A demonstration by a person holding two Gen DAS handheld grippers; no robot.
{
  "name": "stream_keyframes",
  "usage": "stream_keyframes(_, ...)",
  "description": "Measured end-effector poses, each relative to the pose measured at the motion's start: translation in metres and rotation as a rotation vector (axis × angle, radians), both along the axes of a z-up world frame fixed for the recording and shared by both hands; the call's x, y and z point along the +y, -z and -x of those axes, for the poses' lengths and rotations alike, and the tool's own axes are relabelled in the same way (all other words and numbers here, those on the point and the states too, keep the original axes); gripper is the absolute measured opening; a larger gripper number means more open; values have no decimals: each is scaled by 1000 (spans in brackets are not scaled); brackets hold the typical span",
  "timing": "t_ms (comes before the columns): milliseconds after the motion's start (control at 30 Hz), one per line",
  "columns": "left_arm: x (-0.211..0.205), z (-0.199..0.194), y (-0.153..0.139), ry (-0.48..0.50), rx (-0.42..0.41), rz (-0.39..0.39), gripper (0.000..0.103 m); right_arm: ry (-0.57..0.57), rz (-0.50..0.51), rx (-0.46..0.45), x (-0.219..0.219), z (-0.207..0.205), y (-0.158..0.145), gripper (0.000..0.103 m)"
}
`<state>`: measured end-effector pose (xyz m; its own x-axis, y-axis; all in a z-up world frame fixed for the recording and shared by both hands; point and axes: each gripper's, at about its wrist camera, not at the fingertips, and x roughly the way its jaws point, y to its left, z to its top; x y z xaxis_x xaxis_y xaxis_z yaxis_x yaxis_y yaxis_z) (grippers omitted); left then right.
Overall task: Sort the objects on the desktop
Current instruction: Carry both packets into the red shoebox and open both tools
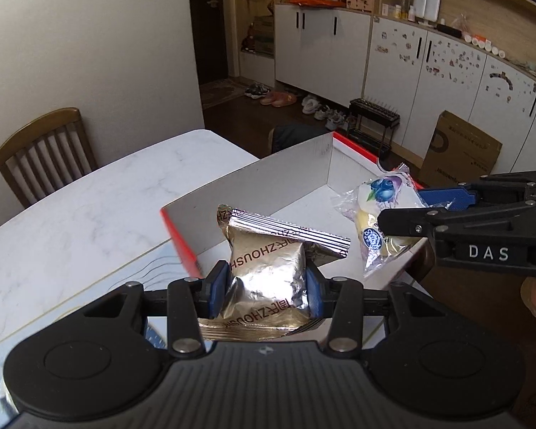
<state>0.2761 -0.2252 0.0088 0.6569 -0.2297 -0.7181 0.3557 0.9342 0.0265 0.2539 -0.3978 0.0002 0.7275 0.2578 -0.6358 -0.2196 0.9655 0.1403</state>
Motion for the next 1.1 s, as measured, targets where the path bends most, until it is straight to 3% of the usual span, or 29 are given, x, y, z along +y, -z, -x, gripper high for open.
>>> stream_keyframes(433,-37,-51,38,68,47,-100,43,-14,22,61,-24,-46,39,41)
stream_keyframes(700,-46,-80,70,82,161,-162,43,-60,81,120,-15,-69,66,41)
stream_keyframes(1100,-48,-94,98,86,235,-227,43,-105,111,198,-13,-85,90,41)
